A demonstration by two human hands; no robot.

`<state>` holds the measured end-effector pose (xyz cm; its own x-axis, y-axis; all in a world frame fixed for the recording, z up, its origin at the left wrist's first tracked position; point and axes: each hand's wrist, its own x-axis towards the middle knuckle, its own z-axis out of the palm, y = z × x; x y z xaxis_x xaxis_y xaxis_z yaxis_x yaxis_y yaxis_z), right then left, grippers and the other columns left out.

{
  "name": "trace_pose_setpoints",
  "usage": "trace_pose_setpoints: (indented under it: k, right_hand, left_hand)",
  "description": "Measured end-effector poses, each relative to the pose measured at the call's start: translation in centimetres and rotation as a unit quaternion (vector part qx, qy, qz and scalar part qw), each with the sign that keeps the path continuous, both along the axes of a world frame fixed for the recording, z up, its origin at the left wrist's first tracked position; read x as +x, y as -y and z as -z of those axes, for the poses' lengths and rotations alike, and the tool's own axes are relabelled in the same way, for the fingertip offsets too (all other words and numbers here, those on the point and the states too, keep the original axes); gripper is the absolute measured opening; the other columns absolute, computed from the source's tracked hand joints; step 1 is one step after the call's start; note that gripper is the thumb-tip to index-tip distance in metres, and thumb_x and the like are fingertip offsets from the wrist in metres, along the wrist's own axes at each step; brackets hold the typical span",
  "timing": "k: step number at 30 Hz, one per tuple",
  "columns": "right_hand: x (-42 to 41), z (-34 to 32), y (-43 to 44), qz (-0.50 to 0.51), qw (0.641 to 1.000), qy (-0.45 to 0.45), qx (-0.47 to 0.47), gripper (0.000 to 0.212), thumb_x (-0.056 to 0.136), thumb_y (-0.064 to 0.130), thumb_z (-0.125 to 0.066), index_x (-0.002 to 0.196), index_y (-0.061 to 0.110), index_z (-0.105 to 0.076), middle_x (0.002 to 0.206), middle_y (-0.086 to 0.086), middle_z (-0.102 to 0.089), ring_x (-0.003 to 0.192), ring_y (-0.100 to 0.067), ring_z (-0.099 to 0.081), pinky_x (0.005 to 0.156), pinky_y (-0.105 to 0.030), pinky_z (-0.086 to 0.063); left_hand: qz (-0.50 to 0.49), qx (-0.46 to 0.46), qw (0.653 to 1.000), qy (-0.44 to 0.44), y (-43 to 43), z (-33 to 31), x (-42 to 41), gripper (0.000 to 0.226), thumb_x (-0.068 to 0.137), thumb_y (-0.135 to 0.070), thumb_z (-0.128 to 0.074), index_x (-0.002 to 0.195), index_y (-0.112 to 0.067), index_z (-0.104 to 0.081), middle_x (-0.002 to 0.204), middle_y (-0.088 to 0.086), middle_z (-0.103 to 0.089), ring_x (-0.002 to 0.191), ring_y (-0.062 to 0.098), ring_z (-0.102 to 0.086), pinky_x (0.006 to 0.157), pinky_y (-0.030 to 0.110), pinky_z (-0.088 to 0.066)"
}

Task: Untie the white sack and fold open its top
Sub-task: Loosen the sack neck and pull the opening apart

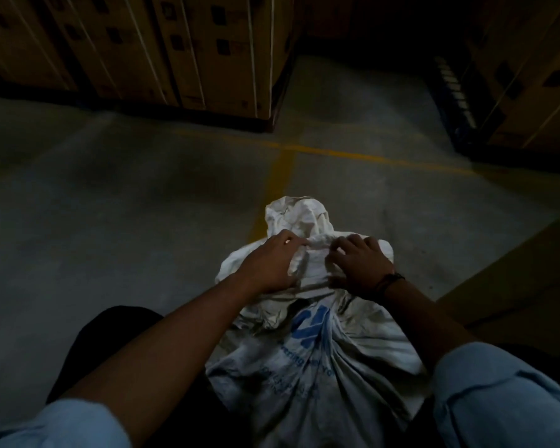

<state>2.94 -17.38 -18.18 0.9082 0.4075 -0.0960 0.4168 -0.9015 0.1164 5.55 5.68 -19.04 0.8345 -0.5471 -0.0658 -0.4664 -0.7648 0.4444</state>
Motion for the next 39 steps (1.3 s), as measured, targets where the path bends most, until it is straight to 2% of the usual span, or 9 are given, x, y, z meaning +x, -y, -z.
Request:
trace_pose_setpoints:
  k: [4,7,14,18,21,25,30,35,39]
  right_hand:
    - [-1.0,-1.6,0.3,0.057,0.995,0.042,0.064,0.039,0.088,0.047,-0.039,0.095,0.017,-0.063,0.097,-0.009,-0.068,0.09,-0.034,-0.064,0.076,-0.042,-0.045]
    - [-1.5,-3.8,1.9,0.144,0.973,0.063,0.168,0.026,0.094,0.035,-0.048,0.105,0.013,-0.057,0.098,-0.015,-0.068,0.086,-0.038,-0.065,0.068,-0.04,-0.047]
    - [-4.6,-7.9,2.8,0.107,0.959,0.09,0.244,0.029,0.095,0.035,-0.046,0.12,0.021,-0.05,0.099,-0.014,-0.069,0.086,-0.037,-0.064,0.062,-0.034,-0.039]
    - [-7.3,-11.1,2.5,0.073,0.938,0.129,0.314,0.061,0.085,0.067,-0.046,0.127,0.024,-0.051,0.096,-0.006,-0.072,0.08,-0.026,-0.066,0.063,-0.028,-0.042]
    - [-9.3,-10.9,3.0,0.003,0.925,0.242,0.292,0.046,0.087,0.053,-0.056,0.118,0.02,-0.06,0.097,-0.008,-0.069,0.076,-0.03,-0.068,0.059,-0.033,-0.053]
    - [-9.8,-9.3,4.5,-0.024,0.904,0.339,0.26,0.045,0.086,0.011,-0.065,0.131,0.019,-0.06,0.125,-0.016,-0.061,0.094,-0.031,-0.066,0.064,-0.039,-0.057]
    - [-9.1,-7.9,4.1,-0.106,0.912,0.352,0.181,0.04,0.096,0.007,-0.05,0.135,0.013,-0.055,0.147,-0.028,-0.037,0.126,-0.04,-0.05,0.089,-0.046,-0.048]
    - [-8.7,-6.2,3.2,-0.141,0.937,0.233,0.218,0.045,0.093,0.006,-0.046,0.138,0.01,-0.052,0.15,-0.02,-0.037,0.129,-0.039,-0.045,0.098,-0.044,-0.045]
    - [-9.2,-6.6,2.4,-0.101,0.924,0.128,0.345,0.046,0.092,0.039,-0.059,0.133,0.018,-0.057,0.147,-0.005,-0.046,0.128,-0.019,-0.048,0.105,-0.028,-0.041]
  left_hand:
    - [-0.007,-0.002,1.0,0.009,0.0,-0.3,0.1,0.09,0.074,-0.067,-0.071,0.149,-0.033,-0.032,0.146,-0.001,-0.042,0.131,0.022,-0.044,0.105,0.037,-0.041]
    - [0.01,-0.006,1.0,0.021,0.5,-1.7,-0.3,0.089,0.074,-0.084,-0.055,0.146,-0.035,-0.04,0.147,-0.005,-0.046,0.132,0.018,-0.043,0.106,0.04,-0.041]
    - [0.046,-0.055,0.967,0.245,2.3,-5.7,-1.7,0.037,0.088,-0.038,-0.063,0.122,-0.022,-0.065,0.121,0.002,-0.068,0.102,0.024,-0.065,0.083,0.033,-0.052]
    - [0.014,-0.07,0.921,0.382,3.1,-8.2,-3.2,0.033,0.095,-0.025,-0.057,0.128,-0.02,-0.06,0.119,0.005,-0.069,0.088,0.03,-0.071,0.066,0.04,-0.058]
    - [0.016,-0.068,0.912,0.405,3.6,-9.1,-4.4,0.038,0.093,-0.017,-0.057,0.131,-0.02,-0.058,0.105,0.008,-0.069,0.071,0.032,-0.069,0.052,0.039,-0.055]
    - [0.045,-0.1,0.919,0.378,4.2,-9.4,-4.6,0.043,0.092,-0.021,-0.059,0.135,-0.018,-0.055,0.107,0.011,-0.071,0.082,0.031,-0.069,0.066,0.039,-0.054]
    - [0.05,-0.07,0.979,0.186,4.0,-10.0,-4.6,0.089,0.087,-0.072,-0.048,0.157,-0.026,-0.018,0.151,0.002,-0.043,0.131,0.021,-0.044,0.11,0.04,-0.034]
    - [0.006,-0.028,0.979,0.201,3.4,-9.3,-4.6,0.043,0.091,-0.027,-0.06,0.132,-0.023,-0.047,0.124,0.006,-0.061,0.101,0.03,-0.063,0.082,0.039,-0.052]
    - [-0.01,-0.053,0.969,0.24,3.8,-8.9,-4.8,0.034,0.093,-0.022,-0.059,0.123,-0.026,-0.043,0.107,0.007,-0.067,0.081,0.031,-0.068,0.068,0.043,-0.057]
